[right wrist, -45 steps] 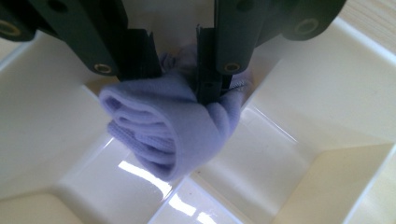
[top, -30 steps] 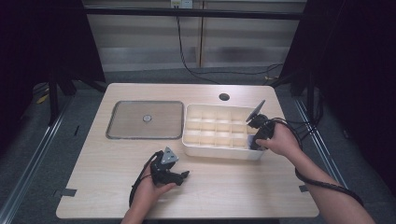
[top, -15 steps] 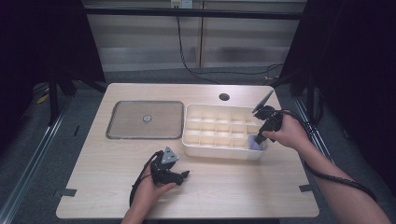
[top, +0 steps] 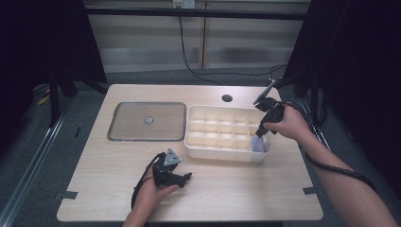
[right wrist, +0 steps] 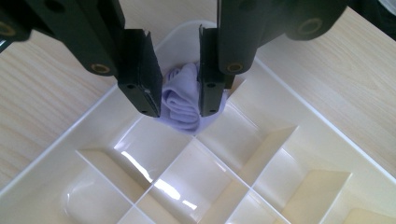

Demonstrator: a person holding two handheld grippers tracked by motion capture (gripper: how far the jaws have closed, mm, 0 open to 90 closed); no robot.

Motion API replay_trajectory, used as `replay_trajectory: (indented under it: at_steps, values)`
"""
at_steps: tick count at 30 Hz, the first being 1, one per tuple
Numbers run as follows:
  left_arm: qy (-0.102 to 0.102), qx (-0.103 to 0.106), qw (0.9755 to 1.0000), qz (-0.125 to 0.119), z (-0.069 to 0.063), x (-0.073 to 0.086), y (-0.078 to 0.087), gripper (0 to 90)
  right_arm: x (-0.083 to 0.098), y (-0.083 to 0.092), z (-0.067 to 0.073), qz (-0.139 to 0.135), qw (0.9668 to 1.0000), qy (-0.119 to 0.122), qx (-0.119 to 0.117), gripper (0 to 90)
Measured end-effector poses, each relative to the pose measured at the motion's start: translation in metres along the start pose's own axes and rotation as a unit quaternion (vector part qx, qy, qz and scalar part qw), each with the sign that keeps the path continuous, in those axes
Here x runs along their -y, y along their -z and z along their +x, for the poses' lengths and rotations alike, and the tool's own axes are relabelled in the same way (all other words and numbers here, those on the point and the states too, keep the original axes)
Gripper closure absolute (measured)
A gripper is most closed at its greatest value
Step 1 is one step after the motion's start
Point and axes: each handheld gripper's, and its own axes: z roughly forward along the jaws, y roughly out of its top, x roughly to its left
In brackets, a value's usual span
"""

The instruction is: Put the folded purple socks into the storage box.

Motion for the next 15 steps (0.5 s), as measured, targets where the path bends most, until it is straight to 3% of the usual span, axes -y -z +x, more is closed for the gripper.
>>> replay_trajectory:
  at_steps: [15]
  values:
    - [-0.001,0.001,1.0000,0.001,0.000,0.000,0.000,22.2,-0.018,-0.002,-0.001,0.013,0.9999,-0.005,-0.007,70.0]
